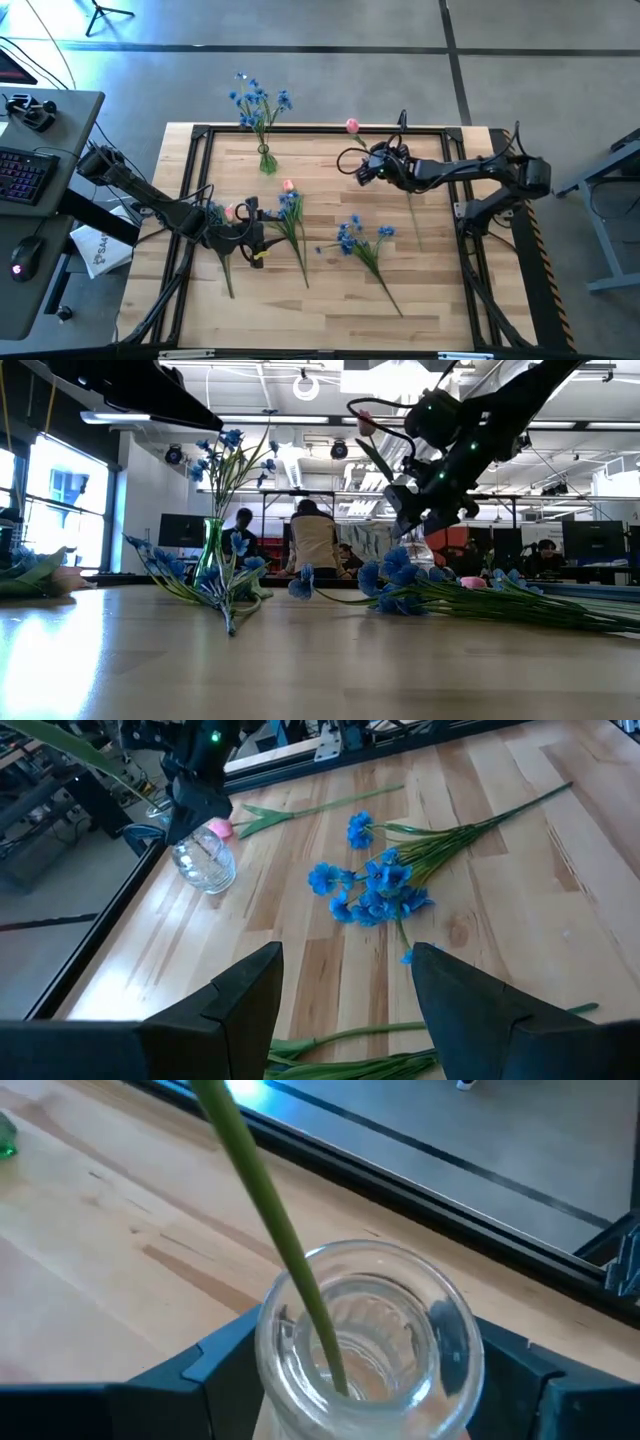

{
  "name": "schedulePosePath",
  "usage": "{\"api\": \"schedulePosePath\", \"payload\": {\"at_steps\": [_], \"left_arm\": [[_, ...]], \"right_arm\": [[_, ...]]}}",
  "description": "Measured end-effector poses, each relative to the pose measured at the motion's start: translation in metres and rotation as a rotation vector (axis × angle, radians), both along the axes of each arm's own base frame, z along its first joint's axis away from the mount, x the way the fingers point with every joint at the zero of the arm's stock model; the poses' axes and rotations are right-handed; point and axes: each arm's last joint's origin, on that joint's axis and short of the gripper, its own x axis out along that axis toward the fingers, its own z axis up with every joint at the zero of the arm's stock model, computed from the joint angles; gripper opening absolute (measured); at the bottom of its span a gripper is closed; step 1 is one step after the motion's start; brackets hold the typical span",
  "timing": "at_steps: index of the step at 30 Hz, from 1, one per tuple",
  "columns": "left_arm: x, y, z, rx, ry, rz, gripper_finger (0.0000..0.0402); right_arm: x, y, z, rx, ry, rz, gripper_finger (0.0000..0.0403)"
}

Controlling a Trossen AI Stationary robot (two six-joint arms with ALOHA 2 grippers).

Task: Sort flowers into vase by color
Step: Move the transparent vase to the top right of the table, then put the right blue flowers into the green vase

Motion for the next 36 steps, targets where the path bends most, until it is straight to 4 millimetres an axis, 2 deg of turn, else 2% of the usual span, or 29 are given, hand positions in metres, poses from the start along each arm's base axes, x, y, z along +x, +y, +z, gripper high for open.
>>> {"api": "schedulePosePath", "payload": {"at_steps": [4,10,19,23,28,32,36], "left_arm": [[-0.001,0.000,-0.001,0.000,0.012,0.004,0.0211],[-0.001,0.000,-0.001,-0.005,0.012,0.007,0.0211],[-0.001,0.000,-0.001,-0.005,0.011,0.008,0.0211],[-0.001,0.000,-0.001,-0.006,0.010,0.009,0.0211],[-0.001,0.000,-0.001,-0.008,0.008,0.010,0.0211],[-0.001,0.000,-0.001,-0.016,0.005,0.013,0.0211],[0.000,0.001,-0.001,-0.016,0.004,0.015,0.0211]], "right_arm": [[-0.007,0.003,0.009,0.043,-0.023,0.009,0.0267],[-0.030,0.013,0.026,0.113,0.002,-0.002,0.0267],[-0.065,0.048,0.056,0.210,-0.061,0.014,0.0268],[-0.072,0.075,0.059,0.318,-0.076,0.080,0.0268],[-0.067,0.125,0.050,0.493,-0.056,0.239,0.0268],[-0.058,0.172,0.034,0.639,-0.031,0.335,0.0268],[-0.047,0.220,0.006,0.773,-0.002,0.397,0.0268]]}}
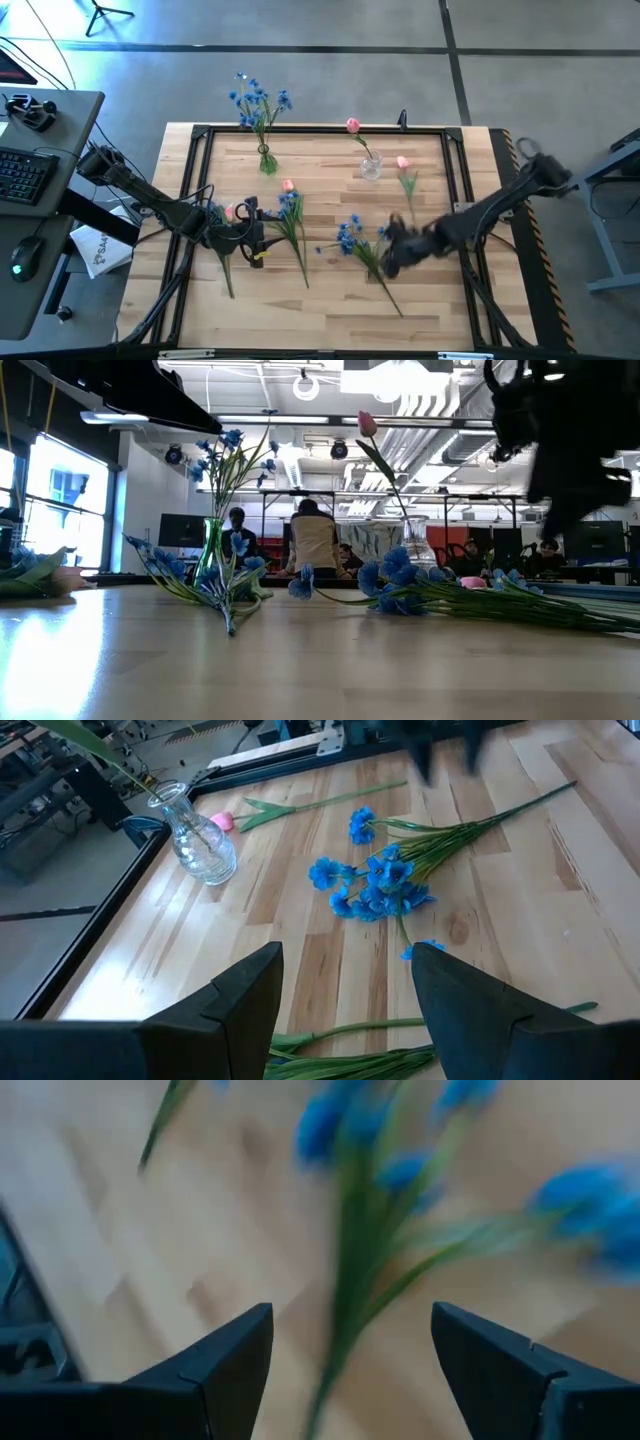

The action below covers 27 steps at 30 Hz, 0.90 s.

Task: Sort flowers into vase by color
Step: Put the right blue flowers into the green vase

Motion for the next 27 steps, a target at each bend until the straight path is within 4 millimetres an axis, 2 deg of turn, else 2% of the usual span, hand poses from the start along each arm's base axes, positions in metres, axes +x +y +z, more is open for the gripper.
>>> {"api": "schedulePosePath", "payload": {"at_steps": [3,6,10,13,17,23,25,27], "left_arm": [[0.001,0.003,0.000,0.000,0.000,0.012,0.0211],[0.003,0.007,0.000,0.001,0.000,0.031,0.0211],[0.005,0.013,0.000,0.000,-0.001,0.059,0.0211],[0.007,0.016,0.000,-0.002,-0.001,0.071,0.0211],[0.007,0.018,0.000,-0.002,-0.001,0.081,0.0211],[0.007,0.018,0.000,0.000,0.004,0.081,0.0211],[0.007,0.018,0.000,-0.001,0.004,0.082,0.0211],[0.007,0.018,0.000,-0.001,0.004,0.082,0.0211]], "right_arm": [[0.007,0.029,-0.024,0.049,0.053,0.022,0.0268],[0.016,0.049,-0.038,0.009,0.155,0.016,0.0268],[0.040,0.066,-0.046,-0.085,0.265,0.052,0.0268],[0.056,0.072,-0.047,-0.160,0.351,0.099,0.0254],[0.071,0.069,-0.049,-0.213,0.450,0.129,0.0194],[0.076,0.055,-0.056,-0.239,0.458,0.193,0.0031],[0.076,0.055,-0.056,-0.274,0.451,0.233,0.0013],[0.074,0.058,-0.053,-0.329,0.413,0.263,0.0016]]}}
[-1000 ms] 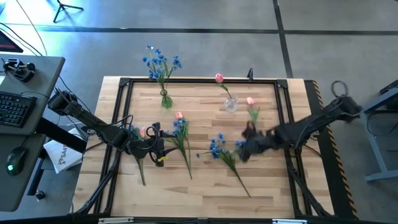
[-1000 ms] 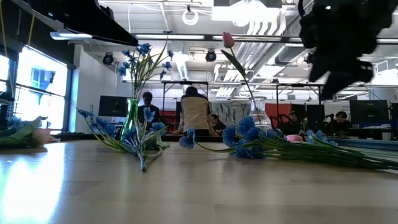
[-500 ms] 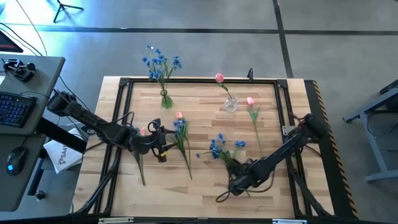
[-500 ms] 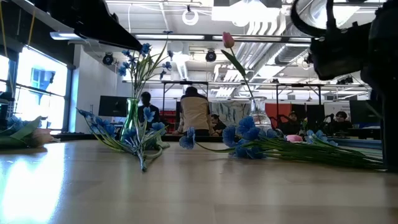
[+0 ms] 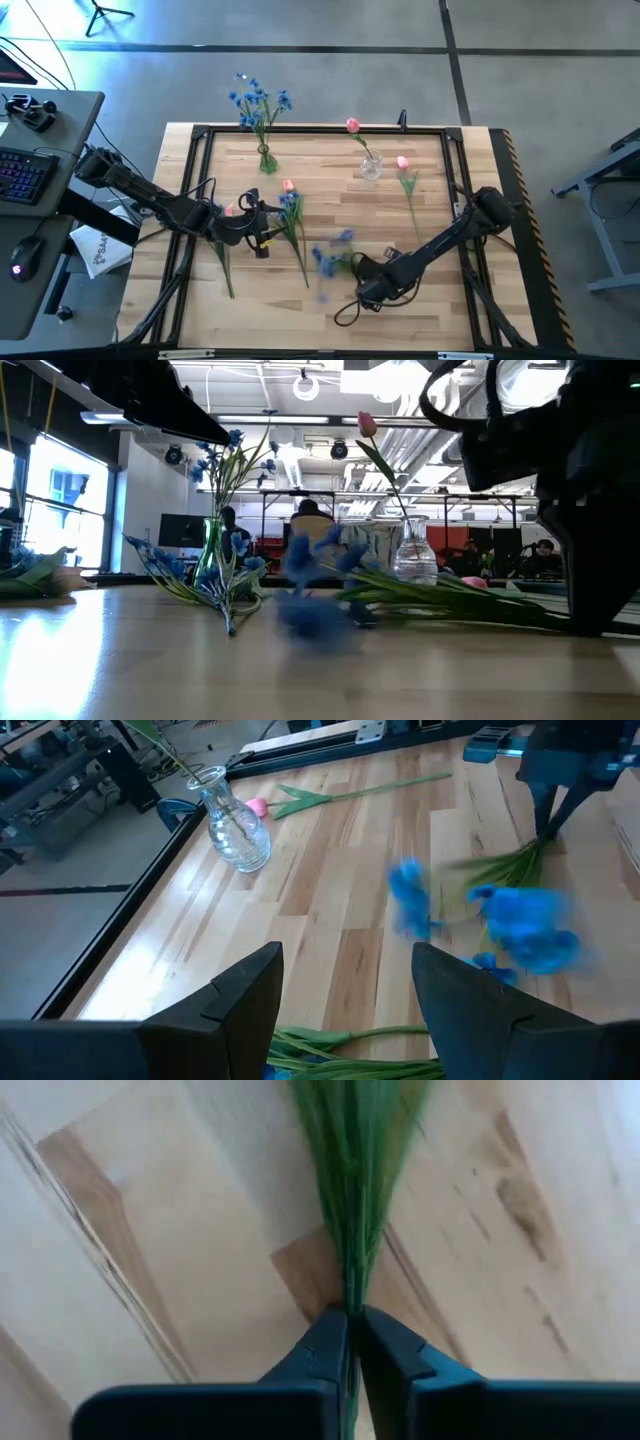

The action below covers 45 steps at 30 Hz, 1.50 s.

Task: Sort flowers into vase by color
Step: Put the right blue flowers into the green vase

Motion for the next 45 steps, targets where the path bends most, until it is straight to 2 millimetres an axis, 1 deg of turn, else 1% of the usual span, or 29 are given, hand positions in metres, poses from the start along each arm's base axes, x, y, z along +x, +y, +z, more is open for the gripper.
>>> {"api": "schedulePosePath", "payload": {"at_steps": [2,5,7,9,11,14,16,18,21,24,28,31,34,38,42,45], "left_arm": [[0.000,0.000,0.000,-0.002,0.001,-0.004,0.0211],[0.000,0.000,0.000,-0.010,-0.001,-0.004,0.0211],[0.000,-0.001,-0.001,-0.011,0.001,-0.007,0.0211],[0.000,-0.003,-0.001,-0.010,0.005,-0.016,0.0211],[0.000,-0.003,-0.002,-0.007,0.010,-0.024,0.0211],[0.000,-0.004,-0.002,-0.001,0.015,-0.045,0.0211],[0.000,-0.004,-0.001,0.011,0.014,-0.061,0.0211],[0.001,-0.005,0.000,0.018,0.006,-0.083,0.0211],[0.002,-0.006,0.002,0.025,-0.003,-0.095,0.0211],[0.004,-0.007,0.003,0.023,-0.023,-0.121,0.0211],[0.016,-0.015,0.005,0.003,-0.093,-0.251,0.0211],[0.030,-0.024,0.003,0.012,-0.175,-0.368,0.0211],[0.042,-0.032,-0.002,0.044,-0.258,-0.450,0.0211],[0.051,-0.037,0.000,0.066,-0.396,-0.461,0.0211],[0.052,-0.037,0.008,0.070,-0.481,-0.450,0.0211],[0.051,-0.035,0.013,0.062,-0.524,-0.442,0.0211]], "right_arm": [[-0.002,0.004,0.004,-0.084,-0.085,0.032,0.0009],[-0.003,0.006,0.015,-0.178,-0.274,0.005,0.0005],[-0.010,0.009,0.020,-0.174,-0.435,-0.027,0.0004],[-0.018,0.010,0.013,-0.162,-0.597,-0.049,0.0003],[-0.024,0.007,0.006,-0.169,-0.768,-0.053,0.0003],[-0.026,-0.001,0.008,-0.147,-1.024,-0.056,0.0003],[-0.025,-0.008,0.012,-0.138,-1.147,0.002,0.0003],[-0.022,-0.016,0.025,-0.166,-1.278,0.073,0.0003],[-0.017,-0.025,0.045,-0.267,-1.446,0.241,0.0002],[-0.010,-0.033,0.061,-0.356,-1.568,0.395,0.0002],[0.007,-0.045,0.075,-0.379,-1.633,0.495,0.0002],[0.019,-0.049,0.082,-0.362,-1.634,0.543,0.0002],[0.027,-0.049,0.089,-0.390,-1.614,0.548,0.0002],[0.035,-0.048,0.092,-0.421,-1.547,0.537,0.0002],[0.038,-0.047,0.088,-0.431,-1.476,0.547,0.0002],[0.039,-0.048,0.086,-0.421,-1.452,0.509,0.0002]]}}
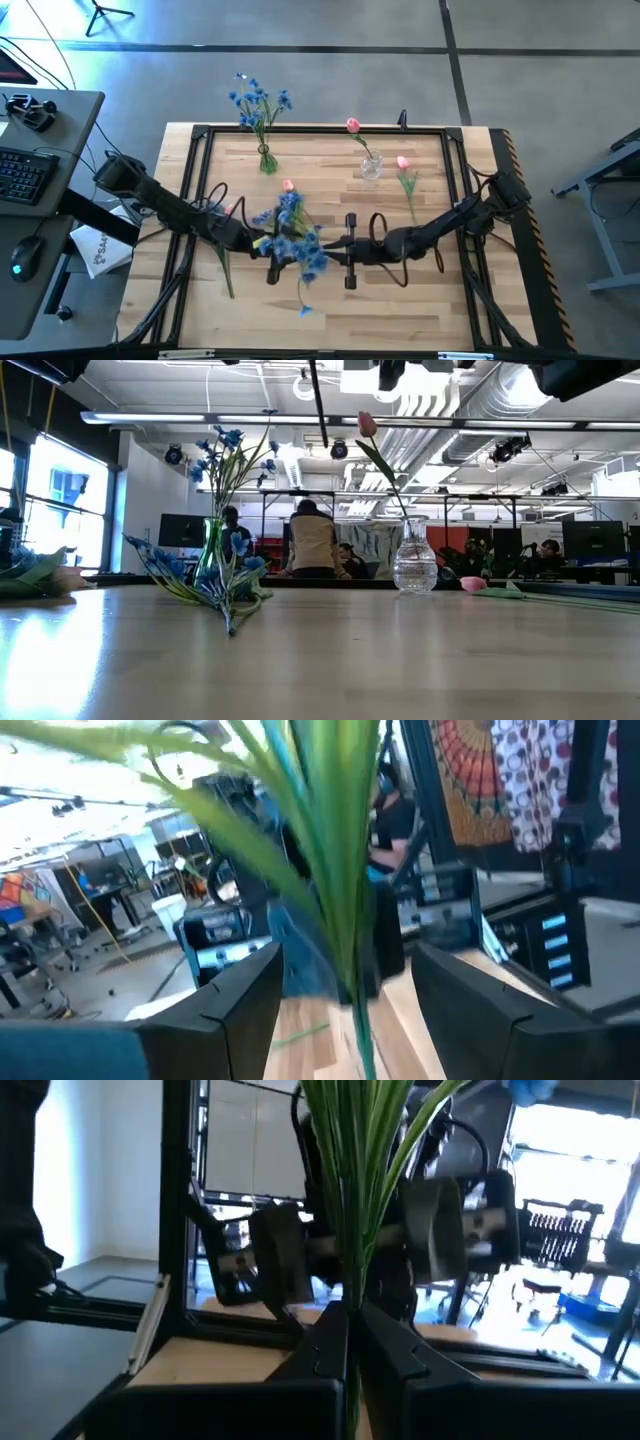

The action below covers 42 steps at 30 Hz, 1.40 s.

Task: Sort flowers into vase by color
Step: Put the right blue flowers into the green vase

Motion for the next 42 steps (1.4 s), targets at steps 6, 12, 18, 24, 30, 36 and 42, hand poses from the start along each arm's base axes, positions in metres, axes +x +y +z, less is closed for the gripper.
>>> {"api": "schedulePosePath", "payload": {"at_steps": [6,12,18,24,30,36,42], "left_arm": [[0.005,0.006,0.005,-0.034,-0.017,-0.046,0.0211],[0.013,0.012,0.011,-0.083,0.007,-0.076,0.0211],[0.014,0.012,0.013,-0.088,0.007,-0.098,0.0192],[0.015,0.011,0.016,-0.086,0.006,-0.128,0.0132],[0.016,0.010,0.014,-0.058,0.028,-0.139,0.0054],[0.015,0.011,0.011,-0.037,0.079,-0.099,0.0009],[-0.007,0.022,0.020,-0.010,0.230,0.142,0.0004]], "right_arm": [[0.001,-0.001,-0.002,0.021,0.024,-0.011,0.0002],[0.001,-0.003,-0.004,0.033,0.042,-0.027,0.0002],[0.001,-0.005,-0.009,0.062,0.087,-0.090,0.0002],[0.002,-0.006,-0.012,0.079,0.112,-0.101,0.0002],[0.002,-0.007,-0.013,0.083,0.123,-0.103,0.0003],[0.000,-0.009,-0.016,0.131,0.177,-0.170,0.0043],[-0.016,-0.020,-0.009,0.225,0.319,-0.316,0.0144]]}}
